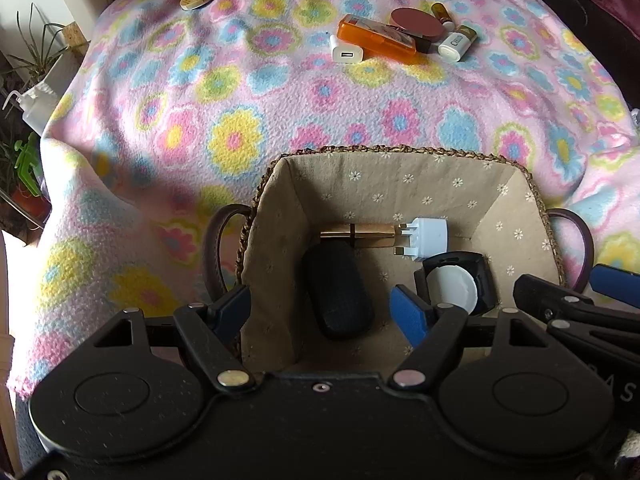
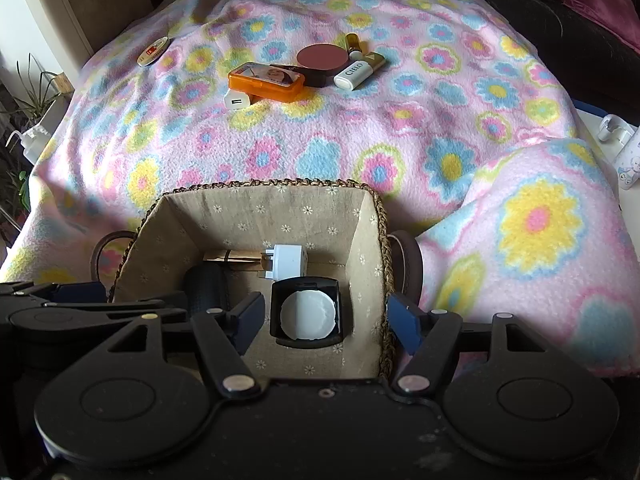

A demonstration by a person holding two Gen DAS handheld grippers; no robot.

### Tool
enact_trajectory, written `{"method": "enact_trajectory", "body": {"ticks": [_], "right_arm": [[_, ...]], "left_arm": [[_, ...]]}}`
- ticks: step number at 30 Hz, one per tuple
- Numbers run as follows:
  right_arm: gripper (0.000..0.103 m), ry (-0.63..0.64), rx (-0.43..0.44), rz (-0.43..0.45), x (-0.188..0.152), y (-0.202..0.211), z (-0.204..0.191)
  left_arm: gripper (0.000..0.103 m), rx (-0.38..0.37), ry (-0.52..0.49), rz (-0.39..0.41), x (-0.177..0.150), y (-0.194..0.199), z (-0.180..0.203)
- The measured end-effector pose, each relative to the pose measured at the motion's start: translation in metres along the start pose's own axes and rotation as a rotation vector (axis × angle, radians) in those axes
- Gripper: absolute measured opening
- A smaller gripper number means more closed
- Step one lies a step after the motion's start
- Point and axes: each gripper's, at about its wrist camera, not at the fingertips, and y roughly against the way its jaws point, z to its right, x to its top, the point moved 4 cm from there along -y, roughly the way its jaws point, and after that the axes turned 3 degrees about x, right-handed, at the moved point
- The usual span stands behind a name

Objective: Organize rigid objects
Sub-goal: 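Open both tools to release the gold lipstick and black compact in the basket, then reach the left tool to the orange toothbrush box while the right tool reaches the white CIELO tube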

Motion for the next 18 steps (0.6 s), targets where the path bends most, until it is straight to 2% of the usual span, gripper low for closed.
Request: {"method": "enact_trajectory", "body": {"ticks": [14,18], "right_arm": [[0.072,-0.001,-0.006,-0.008,0.0023,-0.0013,0.0001],[0.078,-0.002,-0.006,0.013,0.0066,0.0040,0.0021]], "left_arm": [[0.072,0.012,-0.002,-0.006,-0.0003,0.0016,-0.0006],[0.073,-0.003,0.013,-0.010,0.0021,0.0035,-0.0022]]}}
